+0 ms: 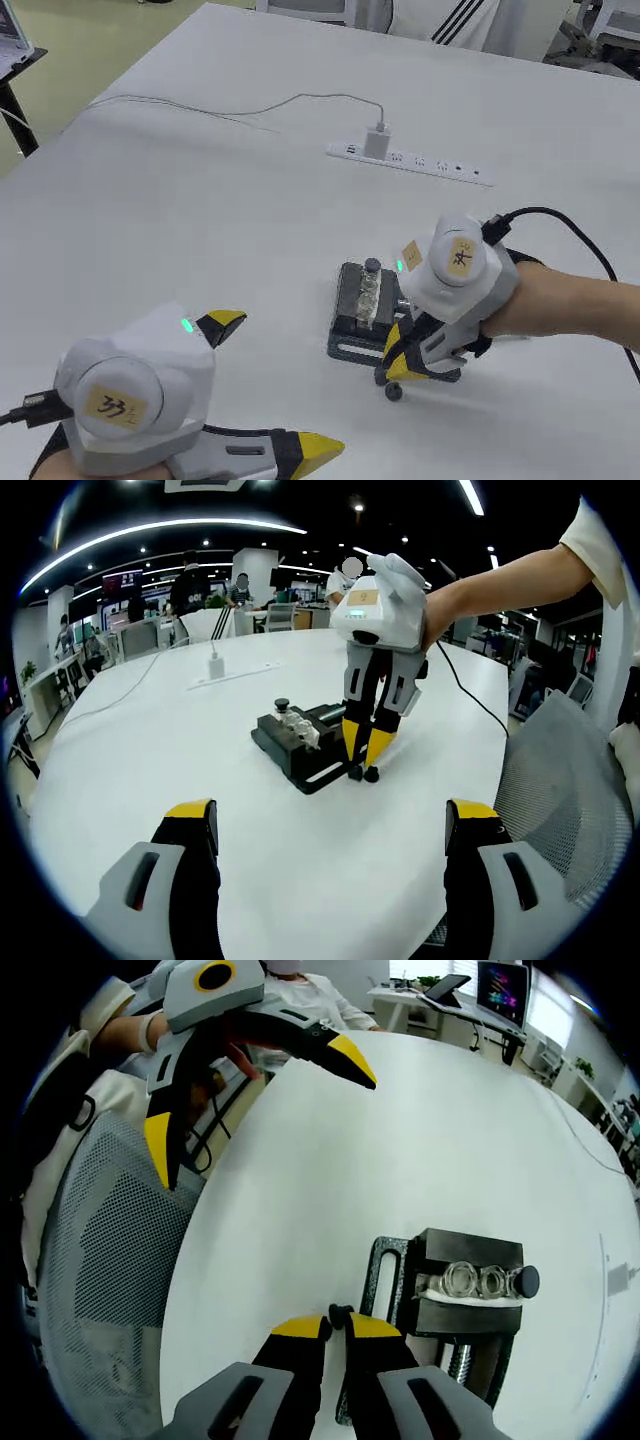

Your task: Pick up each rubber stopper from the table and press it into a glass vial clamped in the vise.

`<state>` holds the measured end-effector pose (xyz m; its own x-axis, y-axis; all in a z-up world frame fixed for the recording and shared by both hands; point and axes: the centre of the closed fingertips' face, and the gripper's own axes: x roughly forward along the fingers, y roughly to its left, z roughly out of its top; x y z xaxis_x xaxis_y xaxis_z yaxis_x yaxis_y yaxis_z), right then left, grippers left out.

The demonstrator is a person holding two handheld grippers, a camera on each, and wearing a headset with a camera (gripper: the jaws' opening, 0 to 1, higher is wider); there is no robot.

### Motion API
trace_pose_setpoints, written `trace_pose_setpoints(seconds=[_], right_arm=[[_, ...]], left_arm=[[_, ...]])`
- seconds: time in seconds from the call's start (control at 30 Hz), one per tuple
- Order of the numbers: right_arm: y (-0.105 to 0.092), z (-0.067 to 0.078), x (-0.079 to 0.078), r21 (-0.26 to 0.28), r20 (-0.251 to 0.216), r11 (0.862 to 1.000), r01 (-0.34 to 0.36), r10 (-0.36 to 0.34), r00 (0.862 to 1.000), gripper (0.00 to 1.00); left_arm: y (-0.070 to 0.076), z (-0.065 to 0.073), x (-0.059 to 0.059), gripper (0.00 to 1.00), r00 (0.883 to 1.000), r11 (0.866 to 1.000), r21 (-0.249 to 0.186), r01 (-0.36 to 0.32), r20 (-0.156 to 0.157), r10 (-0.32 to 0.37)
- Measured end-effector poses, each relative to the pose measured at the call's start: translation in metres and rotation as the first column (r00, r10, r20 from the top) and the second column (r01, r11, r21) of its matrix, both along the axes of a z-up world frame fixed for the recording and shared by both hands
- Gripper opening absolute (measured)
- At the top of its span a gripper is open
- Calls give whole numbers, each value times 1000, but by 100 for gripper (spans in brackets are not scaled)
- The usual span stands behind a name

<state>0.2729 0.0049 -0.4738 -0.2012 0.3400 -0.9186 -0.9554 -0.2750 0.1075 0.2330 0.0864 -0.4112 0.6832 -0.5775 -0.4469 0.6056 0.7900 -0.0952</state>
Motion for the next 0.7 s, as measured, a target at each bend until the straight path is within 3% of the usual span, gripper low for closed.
trace_pose_setpoints(seconds=[0.5, 0.7], right_arm=[[2, -9, 0, -24, 4, 999, -33, 33, 999, 1], [2, -9, -1, -32, 27, 998, -62, 63, 998, 0]], left_arm=[[3, -1, 1, 93, 1000, 1000, 0, -1, -4, 1], [1, -2, 0, 93, 1000, 1000, -1, 19, -5, -19]])
